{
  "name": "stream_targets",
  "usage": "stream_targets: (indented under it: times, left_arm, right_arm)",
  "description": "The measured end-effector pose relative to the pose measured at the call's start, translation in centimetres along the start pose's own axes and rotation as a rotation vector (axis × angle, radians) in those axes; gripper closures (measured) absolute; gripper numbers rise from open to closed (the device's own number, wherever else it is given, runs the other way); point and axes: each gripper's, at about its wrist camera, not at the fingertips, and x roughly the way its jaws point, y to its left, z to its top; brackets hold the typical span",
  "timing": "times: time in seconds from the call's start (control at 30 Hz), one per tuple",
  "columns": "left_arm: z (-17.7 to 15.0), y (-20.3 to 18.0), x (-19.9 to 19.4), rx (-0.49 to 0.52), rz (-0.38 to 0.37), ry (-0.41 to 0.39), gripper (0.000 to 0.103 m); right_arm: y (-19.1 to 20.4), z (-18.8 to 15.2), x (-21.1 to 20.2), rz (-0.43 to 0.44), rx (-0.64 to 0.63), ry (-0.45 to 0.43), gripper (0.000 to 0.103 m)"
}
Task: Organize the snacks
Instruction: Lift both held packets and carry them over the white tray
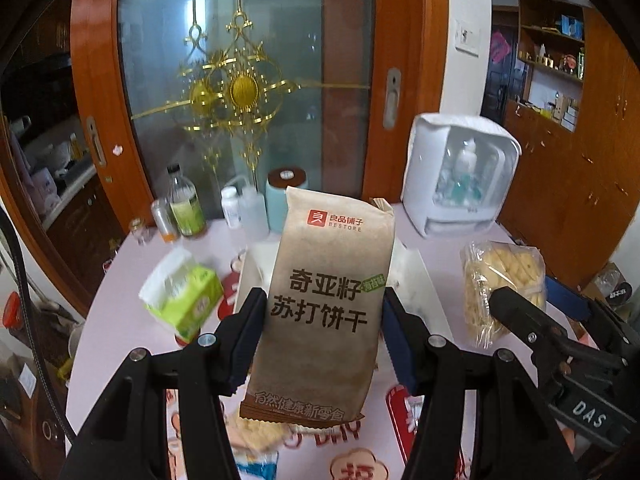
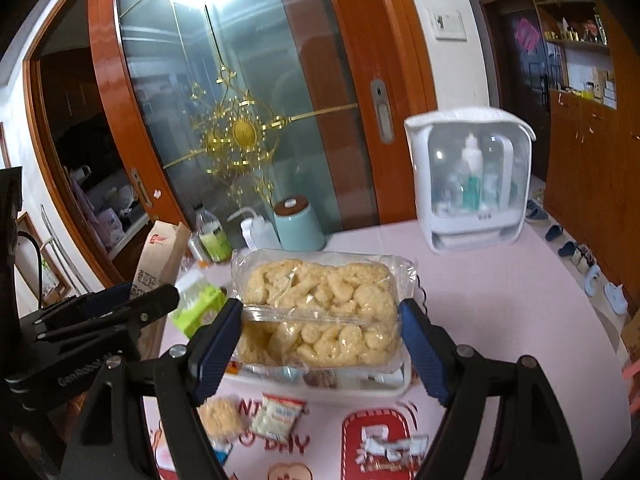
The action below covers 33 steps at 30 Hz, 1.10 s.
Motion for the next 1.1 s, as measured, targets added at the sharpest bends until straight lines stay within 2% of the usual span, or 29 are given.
stream_targets:
  times: [0.13,0.33,0.67,1.1]
  left_arm:
    - [1.6,0.2,1.7,-0.004,0.014,-0.007,0.047]
    - [2.4,0.8,5.8,-0.015,0.034,0.041,0.047]
    - [1.1,1.7,12.8,-0.032,0.023,0.149,0.047]
    - [-0.3,2.4,17.5,-0.024,0.018,0.220,0.047]
  right_arm:
    - [0.7,1.4,1.3,-0.011,0.002,-0.020,0.024]
    - [0.8,2.0,4.1,-0.032,0.008,0.001,0.024]
    - [0.4,0.1,9.3,-0.059,0.034,0.100,0.023]
    - [-0.5,-1.2,13.7,-0.076,0.047,0.195,0.022]
